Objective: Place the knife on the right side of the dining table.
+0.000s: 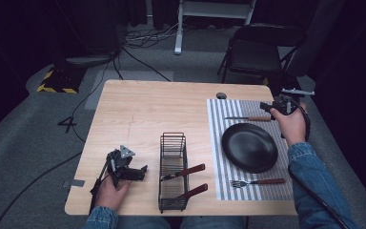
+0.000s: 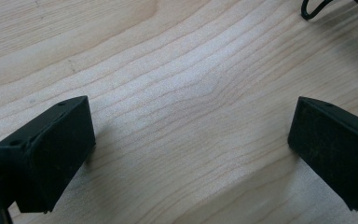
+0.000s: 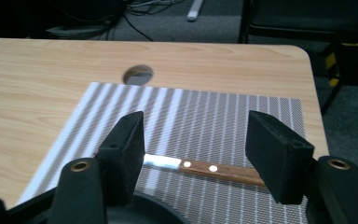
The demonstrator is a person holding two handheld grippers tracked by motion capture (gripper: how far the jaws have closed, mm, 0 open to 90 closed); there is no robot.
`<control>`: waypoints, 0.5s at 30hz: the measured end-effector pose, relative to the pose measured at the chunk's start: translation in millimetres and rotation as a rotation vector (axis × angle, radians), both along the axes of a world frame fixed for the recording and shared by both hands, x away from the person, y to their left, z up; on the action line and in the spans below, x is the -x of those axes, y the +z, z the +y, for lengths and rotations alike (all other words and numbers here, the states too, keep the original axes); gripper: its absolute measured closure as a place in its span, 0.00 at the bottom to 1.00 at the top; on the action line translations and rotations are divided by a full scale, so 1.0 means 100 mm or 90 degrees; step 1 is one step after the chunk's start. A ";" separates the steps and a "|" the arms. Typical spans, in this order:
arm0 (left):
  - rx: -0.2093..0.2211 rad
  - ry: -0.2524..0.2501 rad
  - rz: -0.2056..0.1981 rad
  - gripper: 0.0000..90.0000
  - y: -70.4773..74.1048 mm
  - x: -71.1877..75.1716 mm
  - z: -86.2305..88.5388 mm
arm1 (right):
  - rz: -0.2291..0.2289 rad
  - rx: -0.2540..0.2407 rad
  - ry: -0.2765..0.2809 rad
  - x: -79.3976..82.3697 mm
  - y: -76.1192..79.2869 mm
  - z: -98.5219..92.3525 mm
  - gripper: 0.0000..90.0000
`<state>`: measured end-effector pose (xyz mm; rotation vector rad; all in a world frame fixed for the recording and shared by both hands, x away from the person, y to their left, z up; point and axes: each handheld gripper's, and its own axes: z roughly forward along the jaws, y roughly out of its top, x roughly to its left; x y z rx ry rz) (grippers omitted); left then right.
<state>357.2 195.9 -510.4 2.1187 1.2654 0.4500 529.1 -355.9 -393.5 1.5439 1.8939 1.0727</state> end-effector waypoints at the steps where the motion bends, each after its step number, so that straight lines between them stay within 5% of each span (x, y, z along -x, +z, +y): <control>1: 0.000 0.000 0.000 0.01 0.00 0.00 0.00 | -0.003 -0.001 0.008 0.03 0.03 0.02 0.42; 4: 0.000 0.000 0.000 0.01 0.00 0.00 0.00 | -0.002 -0.015 0.026 0.14 0.12 0.11 0.48; 15: 0.000 0.000 0.001 0.01 0.00 -0.01 0.00 | -0.042 -0.023 0.128 0.55 0.36 0.42 0.44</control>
